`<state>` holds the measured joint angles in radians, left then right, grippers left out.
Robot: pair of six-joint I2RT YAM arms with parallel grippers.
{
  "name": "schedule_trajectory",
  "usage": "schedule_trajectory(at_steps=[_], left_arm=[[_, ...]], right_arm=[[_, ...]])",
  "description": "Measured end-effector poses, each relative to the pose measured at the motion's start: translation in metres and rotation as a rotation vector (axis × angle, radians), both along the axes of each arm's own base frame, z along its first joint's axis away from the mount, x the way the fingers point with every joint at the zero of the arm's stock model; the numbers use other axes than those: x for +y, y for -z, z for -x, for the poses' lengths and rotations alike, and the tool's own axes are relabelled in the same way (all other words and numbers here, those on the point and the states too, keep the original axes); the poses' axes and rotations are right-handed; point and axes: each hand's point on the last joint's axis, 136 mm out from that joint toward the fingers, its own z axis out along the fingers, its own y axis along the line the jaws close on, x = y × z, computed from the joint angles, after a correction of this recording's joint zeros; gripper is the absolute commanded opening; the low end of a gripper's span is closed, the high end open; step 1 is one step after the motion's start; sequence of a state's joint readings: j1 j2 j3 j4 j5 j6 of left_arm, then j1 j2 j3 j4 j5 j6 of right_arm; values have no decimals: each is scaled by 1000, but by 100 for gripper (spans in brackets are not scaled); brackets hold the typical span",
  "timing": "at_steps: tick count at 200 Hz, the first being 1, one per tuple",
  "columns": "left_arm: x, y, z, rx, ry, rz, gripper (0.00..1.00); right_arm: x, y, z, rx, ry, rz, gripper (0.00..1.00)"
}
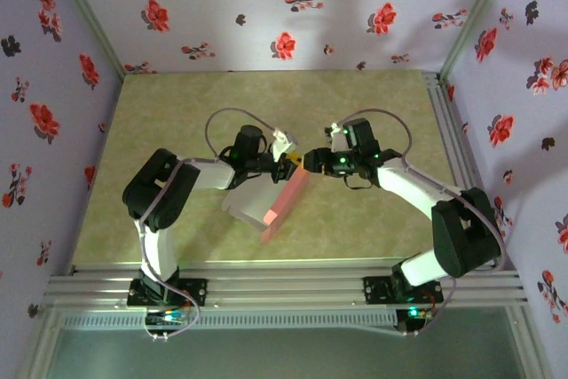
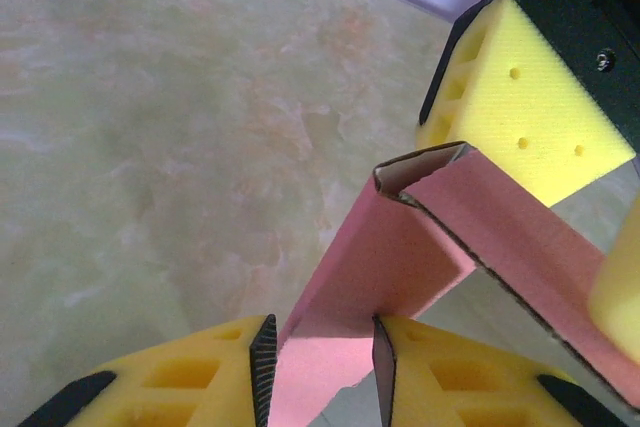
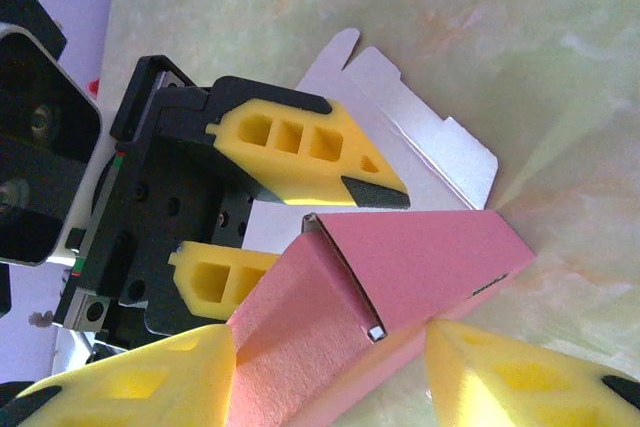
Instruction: Fold the paper box
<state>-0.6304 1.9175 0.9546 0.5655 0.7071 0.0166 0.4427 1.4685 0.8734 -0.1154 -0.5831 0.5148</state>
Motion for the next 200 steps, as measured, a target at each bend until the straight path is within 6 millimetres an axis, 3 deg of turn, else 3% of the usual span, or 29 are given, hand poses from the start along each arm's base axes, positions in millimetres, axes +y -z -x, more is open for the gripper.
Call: schedule_trajectory(at_steps=[75,157,200], left_arm=[[3,2,-8,-14,-55,-9,29],[19,-2,-11,-46,-149,-41,26],[25,-1,-17,-58,-195,-60,24]], right_arm=[[7,1,-12,-8,25,-47,54],[24,-4,-25,1,3,-136,63],[29,-4,-32,23,23,-159,62]])
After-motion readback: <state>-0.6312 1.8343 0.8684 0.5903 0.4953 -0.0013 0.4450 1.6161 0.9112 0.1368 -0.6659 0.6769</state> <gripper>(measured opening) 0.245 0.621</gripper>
